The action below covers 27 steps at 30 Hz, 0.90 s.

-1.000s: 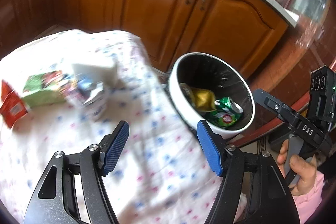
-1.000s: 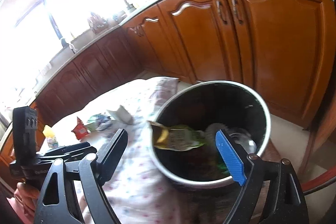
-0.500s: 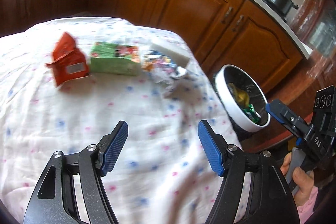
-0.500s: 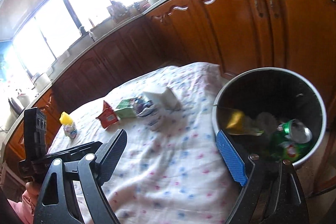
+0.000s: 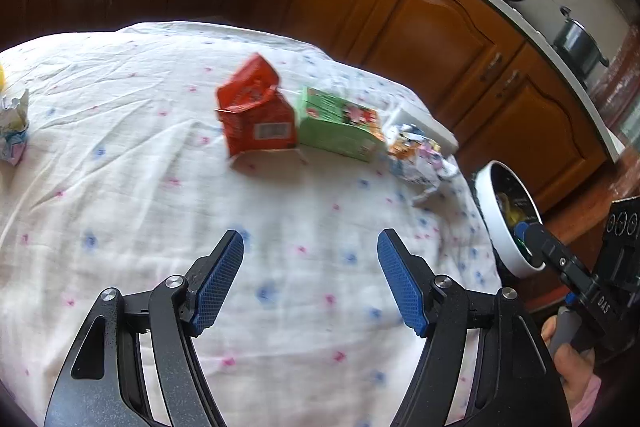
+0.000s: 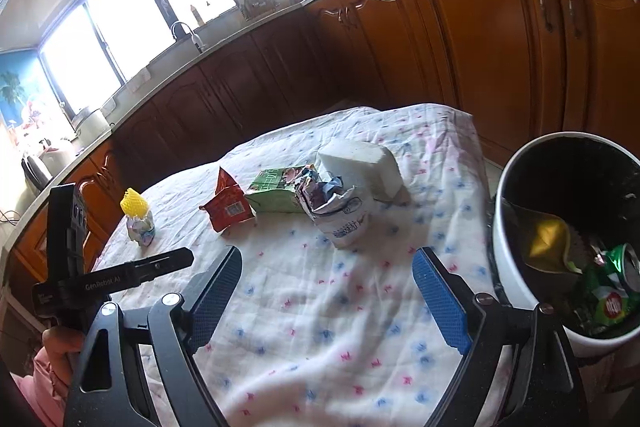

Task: Collect trash
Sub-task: 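Grasp the red snack packet with the left tool while the right tool grasps the foil wrapper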

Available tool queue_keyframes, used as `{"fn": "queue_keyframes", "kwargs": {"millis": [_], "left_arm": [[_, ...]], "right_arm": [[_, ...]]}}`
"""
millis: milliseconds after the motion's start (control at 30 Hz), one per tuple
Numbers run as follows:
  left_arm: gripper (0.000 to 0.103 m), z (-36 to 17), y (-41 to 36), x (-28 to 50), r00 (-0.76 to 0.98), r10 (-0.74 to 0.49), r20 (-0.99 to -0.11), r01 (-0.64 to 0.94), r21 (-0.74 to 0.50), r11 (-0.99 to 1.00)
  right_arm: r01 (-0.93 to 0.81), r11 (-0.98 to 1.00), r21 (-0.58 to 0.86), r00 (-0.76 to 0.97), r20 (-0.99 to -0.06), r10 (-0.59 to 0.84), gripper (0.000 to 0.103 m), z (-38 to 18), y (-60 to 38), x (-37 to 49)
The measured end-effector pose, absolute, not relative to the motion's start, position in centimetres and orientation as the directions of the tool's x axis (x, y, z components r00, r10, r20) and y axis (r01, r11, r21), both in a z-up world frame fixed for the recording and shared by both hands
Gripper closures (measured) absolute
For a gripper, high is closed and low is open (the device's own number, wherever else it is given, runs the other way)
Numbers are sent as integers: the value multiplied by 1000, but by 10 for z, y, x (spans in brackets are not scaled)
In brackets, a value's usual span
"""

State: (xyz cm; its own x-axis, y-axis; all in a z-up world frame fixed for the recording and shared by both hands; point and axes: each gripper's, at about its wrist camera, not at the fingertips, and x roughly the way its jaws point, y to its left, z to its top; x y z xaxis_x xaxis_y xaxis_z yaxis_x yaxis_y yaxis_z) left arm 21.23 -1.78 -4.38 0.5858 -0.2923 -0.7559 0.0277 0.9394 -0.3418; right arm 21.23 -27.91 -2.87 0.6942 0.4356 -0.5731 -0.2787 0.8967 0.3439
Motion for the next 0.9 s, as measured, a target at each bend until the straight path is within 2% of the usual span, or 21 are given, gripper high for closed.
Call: {"fn": "queue_keyframes", "kwargs": {"millis": [500,600,700,833,900], "left_arm": [[27,-44,5,266,606,-218,-765,18,-261,965],[27,-42,7,279,619,-218,-755,40,-247,968],[27,-45,7,292,629,-210,-749,63,-220,974],[27,-54,4,304,626,-196,-755,72,-194,978],[32,-58,1,307,629,-194,-753,86,-181,980]], "right_arm": [[-354,897,264,681,-585,441,15,-28,-245,256],[-363,902,232,676,-601,427,19,-33,-236,268],[-371,906,203,659,-630,411,33,-42,-228,279],[-365,913,182,637,-666,387,66,-56,-223,288],[-368,909,193,639,-658,399,71,-56,-224,287]]}}
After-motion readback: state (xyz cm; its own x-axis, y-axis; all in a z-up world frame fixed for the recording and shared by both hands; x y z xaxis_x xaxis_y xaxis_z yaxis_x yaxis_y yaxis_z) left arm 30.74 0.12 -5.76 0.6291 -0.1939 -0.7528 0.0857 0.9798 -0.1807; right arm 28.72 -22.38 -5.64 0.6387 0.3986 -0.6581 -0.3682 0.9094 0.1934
